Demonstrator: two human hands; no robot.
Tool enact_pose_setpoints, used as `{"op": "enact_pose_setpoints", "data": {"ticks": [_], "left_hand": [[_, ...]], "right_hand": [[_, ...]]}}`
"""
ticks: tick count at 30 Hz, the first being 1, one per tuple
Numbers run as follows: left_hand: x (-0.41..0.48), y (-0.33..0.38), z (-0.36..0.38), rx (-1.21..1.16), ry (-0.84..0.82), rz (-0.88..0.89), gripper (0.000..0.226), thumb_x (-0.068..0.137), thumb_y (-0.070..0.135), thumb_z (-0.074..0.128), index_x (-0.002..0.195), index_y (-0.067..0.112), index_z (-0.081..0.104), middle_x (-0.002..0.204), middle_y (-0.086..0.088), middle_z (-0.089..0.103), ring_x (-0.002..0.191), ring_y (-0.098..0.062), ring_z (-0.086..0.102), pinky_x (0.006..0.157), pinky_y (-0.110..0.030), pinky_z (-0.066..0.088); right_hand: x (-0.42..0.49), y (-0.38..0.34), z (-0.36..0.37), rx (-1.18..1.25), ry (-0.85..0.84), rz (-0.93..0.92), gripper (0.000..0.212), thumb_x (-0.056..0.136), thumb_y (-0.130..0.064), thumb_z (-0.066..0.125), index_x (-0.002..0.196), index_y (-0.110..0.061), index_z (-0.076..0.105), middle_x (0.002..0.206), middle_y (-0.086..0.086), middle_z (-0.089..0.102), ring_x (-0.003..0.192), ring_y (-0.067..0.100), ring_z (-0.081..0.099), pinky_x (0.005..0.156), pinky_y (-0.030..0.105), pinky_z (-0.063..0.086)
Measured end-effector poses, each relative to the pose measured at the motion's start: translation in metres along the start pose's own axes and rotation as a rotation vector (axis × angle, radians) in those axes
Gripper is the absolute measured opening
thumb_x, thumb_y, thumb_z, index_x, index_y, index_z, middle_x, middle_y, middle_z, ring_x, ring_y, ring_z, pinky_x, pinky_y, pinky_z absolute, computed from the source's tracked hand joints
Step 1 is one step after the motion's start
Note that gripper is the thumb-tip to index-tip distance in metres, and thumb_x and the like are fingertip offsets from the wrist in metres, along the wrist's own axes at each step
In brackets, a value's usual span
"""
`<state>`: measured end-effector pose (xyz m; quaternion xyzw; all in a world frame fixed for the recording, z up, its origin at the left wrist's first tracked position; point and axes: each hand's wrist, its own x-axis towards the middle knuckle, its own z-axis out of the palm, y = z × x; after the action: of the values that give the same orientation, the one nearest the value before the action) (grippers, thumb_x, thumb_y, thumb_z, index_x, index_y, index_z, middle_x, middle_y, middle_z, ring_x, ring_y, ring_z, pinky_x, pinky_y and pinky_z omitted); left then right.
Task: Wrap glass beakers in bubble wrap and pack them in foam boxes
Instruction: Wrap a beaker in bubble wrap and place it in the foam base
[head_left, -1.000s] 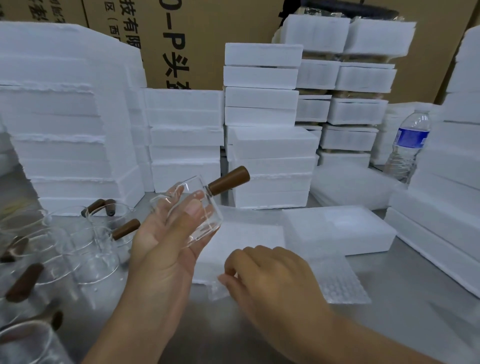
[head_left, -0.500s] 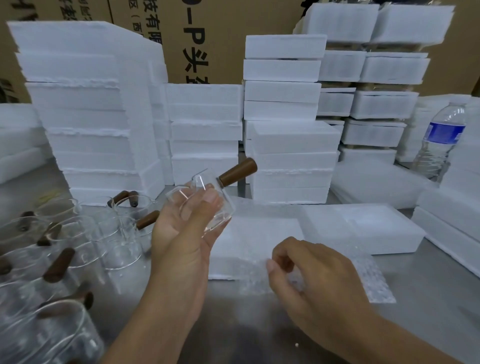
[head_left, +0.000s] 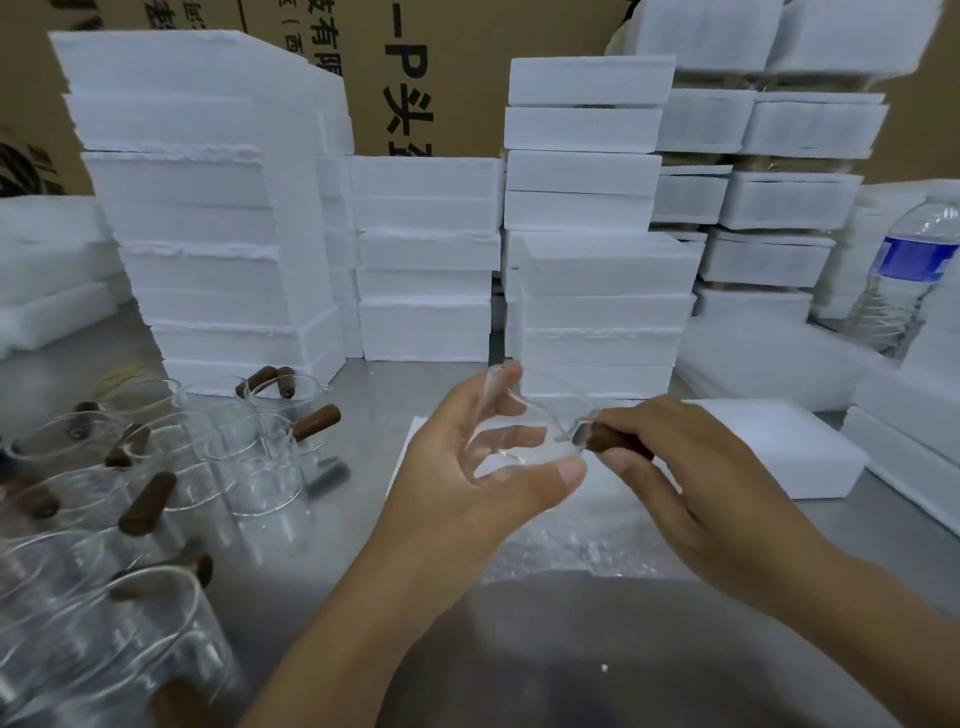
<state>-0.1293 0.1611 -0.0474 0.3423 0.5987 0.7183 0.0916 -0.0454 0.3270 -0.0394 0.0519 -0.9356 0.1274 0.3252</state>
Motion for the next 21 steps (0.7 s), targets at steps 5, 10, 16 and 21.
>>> {"op": "enact_pose_setpoints", "data": {"ticks": [5,10,16,21], "left_hand": [[0.002,0.006,-0.003,0.085,0.088,-0.079,0.07,0.052,0.067,0.077,0.114,0.042,0.052,0.107,0.018,0.064,0.097,0.007,0.062,0.069,-0.004,0.047],[0.007,-0.008,-0.028,0.526,0.462,-0.228,0.016,0.094,0.026,0.047,0.081,0.024,0.054,0.085,-0.003,0.067,0.074,-0.022,0.063,0.073,-0.036,0.054],[-0.003,-0.019,-0.024,0.689,0.172,-0.447,0.019,0.092,0.022,0.052,0.085,0.027,0.035,0.067,-0.006,0.069,0.054,-0.022,0.067,0.054,-0.033,0.053],[-0.003,-0.01,-0.011,0.376,0.109,-0.531,0.027,0.088,0.024,0.063,0.089,0.025,0.036,0.069,-0.005,0.068,0.047,-0.014,0.064,0.048,-0.024,0.05]], "right_hand": [[0.001,0.005,-0.001,0.023,0.035,0.141,0.04,0.095,-0.047,0.033,0.107,-0.024,0.064,0.092,-0.016,0.064,0.082,0.006,0.056,0.071,0.024,0.045],[0.001,0.018,-0.001,0.305,0.183,0.38,0.013,0.092,-0.029,0.05,0.085,-0.037,0.058,0.072,-0.018,0.065,0.072,-0.007,0.055,0.061,0.006,0.039],[0.003,0.019,0.003,0.562,0.218,0.513,0.022,0.095,-0.025,0.047,0.082,-0.029,0.065,0.071,-0.018,0.066,0.058,-0.003,0.052,0.055,0.004,0.039],[0.002,0.018,0.013,0.66,0.181,0.62,0.026,0.097,-0.025,0.044,0.083,-0.024,0.066,0.071,-0.013,0.069,0.063,-0.004,0.058,0.064,0.014,0.044]]}}
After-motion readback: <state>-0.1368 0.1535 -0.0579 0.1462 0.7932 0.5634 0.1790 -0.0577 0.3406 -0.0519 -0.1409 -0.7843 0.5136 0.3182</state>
